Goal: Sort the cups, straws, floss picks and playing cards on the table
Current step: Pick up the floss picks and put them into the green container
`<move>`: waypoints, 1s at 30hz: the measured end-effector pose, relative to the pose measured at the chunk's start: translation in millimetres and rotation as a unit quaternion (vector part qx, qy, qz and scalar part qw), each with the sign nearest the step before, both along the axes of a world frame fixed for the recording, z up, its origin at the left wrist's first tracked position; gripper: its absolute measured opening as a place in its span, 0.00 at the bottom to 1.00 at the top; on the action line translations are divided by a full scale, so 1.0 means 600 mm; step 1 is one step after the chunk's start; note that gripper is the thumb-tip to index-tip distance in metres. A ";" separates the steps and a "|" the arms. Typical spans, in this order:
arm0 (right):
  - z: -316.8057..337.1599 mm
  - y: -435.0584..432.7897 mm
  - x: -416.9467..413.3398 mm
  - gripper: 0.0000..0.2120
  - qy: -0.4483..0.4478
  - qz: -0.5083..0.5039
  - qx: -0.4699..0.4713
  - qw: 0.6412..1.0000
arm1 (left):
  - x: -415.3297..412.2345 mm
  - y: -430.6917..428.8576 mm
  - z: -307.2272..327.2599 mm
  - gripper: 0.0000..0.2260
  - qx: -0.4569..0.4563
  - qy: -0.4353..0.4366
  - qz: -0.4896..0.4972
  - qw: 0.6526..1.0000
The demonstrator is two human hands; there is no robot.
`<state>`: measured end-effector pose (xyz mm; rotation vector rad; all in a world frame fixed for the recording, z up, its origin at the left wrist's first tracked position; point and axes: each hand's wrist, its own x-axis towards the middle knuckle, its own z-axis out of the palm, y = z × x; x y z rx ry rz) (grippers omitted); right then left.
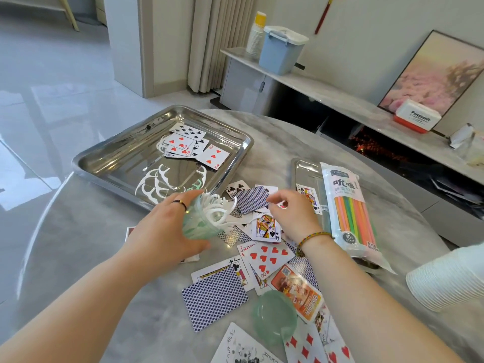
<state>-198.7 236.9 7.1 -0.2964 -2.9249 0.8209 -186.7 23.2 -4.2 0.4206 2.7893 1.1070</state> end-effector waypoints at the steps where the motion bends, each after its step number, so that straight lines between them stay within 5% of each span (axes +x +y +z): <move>1: -0.008 0.020 -0.005 0.11 -0.049 0.004 0.055 0.997 | 0.000 0.000 0.000 0.38 0.000 0.002 0.000 1.000; 5: -0.022 0.058 -0.020 0.15 -0.144 0.083 0.212 0.963 | -0.001 0.000 -0.004 0.38 -0.009 0.005 -0.001 1.000; 19: -0.024 0.013 -0.062 0.12 -0.092 0.271 0.416 0.863 | -0.004 0.000 -0.010 0.38 -0.019 0.014 -0.006 1.000; 26: -0.039 0.008 -0.051 0.09 -0.094 0.242 0.352 0.899 | -0.004 -0.003 -0.005 0.37 -0.012 0.010 0.000 1.000; 30: -0.030 0.004 -0.032 0.05 -0.038 0.122 0.096 0.987 | -0.005 -0.007 -0.003 0.38 -0.010 0.005 0.006 1.000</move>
